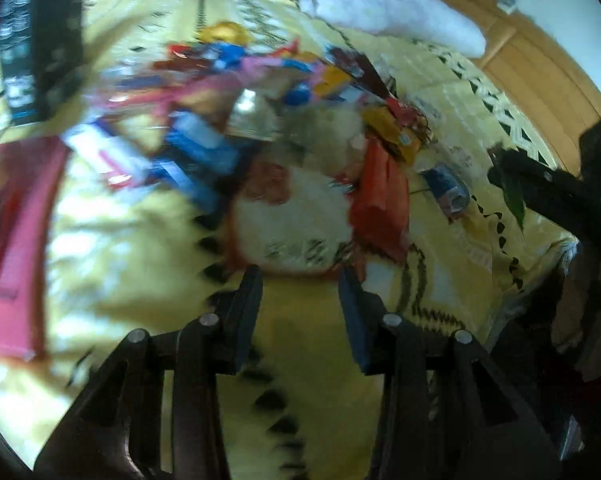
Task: Organize snacks
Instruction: 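Grasp a green packet with the right gripper while the left gripper returns to the pile, then grasp the white-and-red biscuit bag with the left gripper while the right carries the green packet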
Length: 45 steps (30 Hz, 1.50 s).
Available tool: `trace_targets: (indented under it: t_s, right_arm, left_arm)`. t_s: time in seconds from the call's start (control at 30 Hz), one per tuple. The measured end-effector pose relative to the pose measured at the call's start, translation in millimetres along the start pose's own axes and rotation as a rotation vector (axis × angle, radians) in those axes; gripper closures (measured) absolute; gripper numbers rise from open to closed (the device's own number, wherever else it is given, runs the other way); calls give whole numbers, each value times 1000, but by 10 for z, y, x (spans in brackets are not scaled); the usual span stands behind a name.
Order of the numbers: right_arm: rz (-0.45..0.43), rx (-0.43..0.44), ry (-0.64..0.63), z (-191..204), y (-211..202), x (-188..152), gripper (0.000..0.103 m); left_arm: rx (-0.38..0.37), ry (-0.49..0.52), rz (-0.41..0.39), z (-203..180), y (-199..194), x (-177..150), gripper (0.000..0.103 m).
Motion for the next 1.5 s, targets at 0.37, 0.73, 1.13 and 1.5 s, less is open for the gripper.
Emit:
trace_targets:
  t_s: [0.37,0.73,1.13,1.5]
  right_arm:
    - [13,65,0,-15,71,-126,52]
    - [5,77,30,-153,59,-140,51]
    - [-9,66,5,-19,41,-139,51]
    - [-31,52,-65,374,-100,-97,51]
  left_arm:
    - [117,-100,-39,86,60,227,16]
    - [111,-19,9,88,329,355,1]
    - [214,43,-52,-37,153,169,40]
    - [229,44,-272,-160,-924,109,43]
Point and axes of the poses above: each gripper's, at about its wrist camera, not at the fingertips, and y roughly the way its jaws point, z to its left, x to its top, the point moved 6 cm from there along y, roughly the way its jaws point, and after that the axes turned 14 degrees about z, right-handed, at the moved point
